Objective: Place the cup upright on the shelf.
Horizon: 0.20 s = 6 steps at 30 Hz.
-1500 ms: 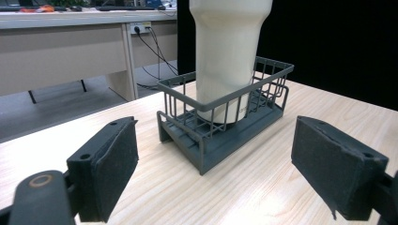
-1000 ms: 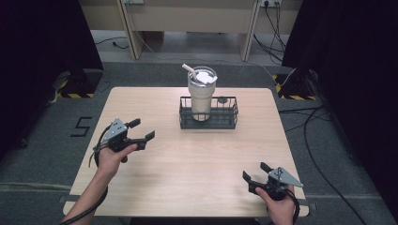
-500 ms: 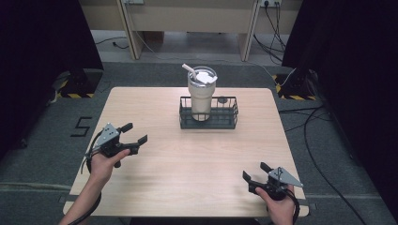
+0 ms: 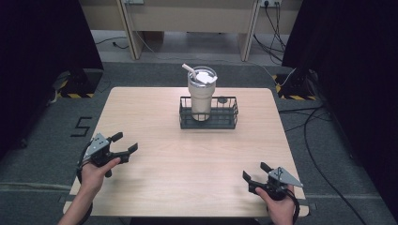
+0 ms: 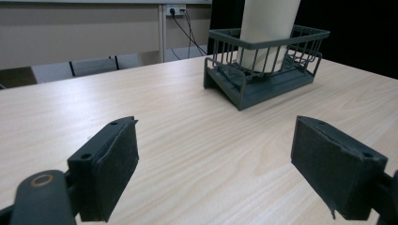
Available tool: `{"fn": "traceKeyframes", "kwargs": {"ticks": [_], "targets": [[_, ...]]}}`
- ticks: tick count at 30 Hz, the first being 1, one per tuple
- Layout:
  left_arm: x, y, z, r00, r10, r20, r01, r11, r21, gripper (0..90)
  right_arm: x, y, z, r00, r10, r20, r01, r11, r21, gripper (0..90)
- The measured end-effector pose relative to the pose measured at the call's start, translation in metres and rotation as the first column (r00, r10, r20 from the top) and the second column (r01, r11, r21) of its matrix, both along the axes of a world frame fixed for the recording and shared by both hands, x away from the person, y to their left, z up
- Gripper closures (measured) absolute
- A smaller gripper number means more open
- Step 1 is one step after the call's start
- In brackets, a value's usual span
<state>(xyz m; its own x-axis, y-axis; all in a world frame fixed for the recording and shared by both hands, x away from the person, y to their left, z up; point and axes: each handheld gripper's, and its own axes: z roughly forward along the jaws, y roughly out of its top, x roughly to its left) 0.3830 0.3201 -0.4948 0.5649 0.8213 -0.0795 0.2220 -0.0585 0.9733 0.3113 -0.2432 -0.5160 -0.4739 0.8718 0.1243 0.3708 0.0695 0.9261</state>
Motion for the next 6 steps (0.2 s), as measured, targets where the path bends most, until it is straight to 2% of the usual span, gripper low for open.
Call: {"fn": "traceKeyframes", "kwargs": {"ticks": [3, 6], "targets": [[-0.0032, 0.0018, -0.0058, 0.9999, 0.006, -0.013, -0.007, 0.9999, -0.010, 14.7, 0.0000, 0.0001, 0.0000, 1.0000, 0.002, 0.001, -0.002, 1.000, -0.002, 15.5], [-0.0044, 0.0026, -0.0064, 0.9999, 0.013, -0.008, -0.013, 0.9997, -0.021, 14.7, 0.0001, 0.0000, 0.0000, 1.0000, 0.002, -0.001, -0.002, 1.000, -0.001, 15.4]]}}
